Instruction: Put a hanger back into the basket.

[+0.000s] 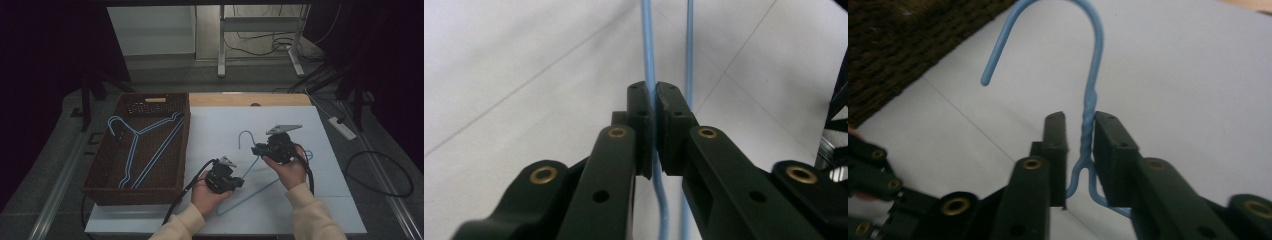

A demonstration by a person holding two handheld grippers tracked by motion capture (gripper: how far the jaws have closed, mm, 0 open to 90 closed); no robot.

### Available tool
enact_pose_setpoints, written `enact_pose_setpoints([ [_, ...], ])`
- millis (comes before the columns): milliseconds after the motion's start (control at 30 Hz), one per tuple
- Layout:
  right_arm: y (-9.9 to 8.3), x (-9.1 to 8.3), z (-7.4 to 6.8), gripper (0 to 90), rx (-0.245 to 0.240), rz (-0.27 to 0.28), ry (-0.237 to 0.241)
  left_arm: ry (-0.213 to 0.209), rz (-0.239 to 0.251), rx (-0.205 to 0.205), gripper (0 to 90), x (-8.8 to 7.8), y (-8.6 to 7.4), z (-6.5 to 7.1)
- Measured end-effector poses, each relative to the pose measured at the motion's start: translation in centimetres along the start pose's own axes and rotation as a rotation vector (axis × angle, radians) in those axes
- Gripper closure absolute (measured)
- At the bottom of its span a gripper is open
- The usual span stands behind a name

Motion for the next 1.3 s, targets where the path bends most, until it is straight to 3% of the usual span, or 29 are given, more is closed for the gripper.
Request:
enact_pose_setpoints([
  [33, 0.0, 0.0, 0.0, 67.4, 0.000, 0.000, 0.000, 0.002, 0.007, 0.001, 85.8, -0.2, 0.1, 0.1],
  [100, -0.4, -1.5, -0.1, 56.1, 0.005, 0.057, 0.017, 0.003, 0.033, 0.005, 86.2, -0.6, 0.2, 0.3],
  [167, -0.8, -2.5, -0.1, 51.4, 0.009, 0.089, 0.030, -0.001, 0.046, 0.003, 86.3, -0.8, 0.3, 0.3],
  [433, -3.7, -6.3, 0.4, 37.1, -0.023, 0.174, 0.006, -0.042, 0.108, -0.014, 86.4, -2.4, 0.9, 0.6],
  [767, -5.9, -8.3, 1.2, 34.6, -0.032, 0.213, -0.017, -0.098, 0.186, -0.063, 86.4, -4.4, 1.7, 0.6],
  [967, -6.8, -8.7, 1.5, 34.3, -0.034, 0.220, -0.031, -0.094, 0.219, -0.045, 86.4, -5.9, 2.3, 0.8],
  [1300, -6.7, -9.2, 1.7, 34.3, -0.038, 0.250, -0.054, -0.077, 0.287, -0.032, 86.4, -9.8, 3.1, 0.5],
])
Point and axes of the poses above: each handheld gripper's, and its own axes: x roughly forward along the jaws, y roughly out of its top, z roughly to its right, the point moved 2 cm from there along x, roughly forward along the jaws, and after that the axes turned 14 degrees about z, right-handed, at the moved point
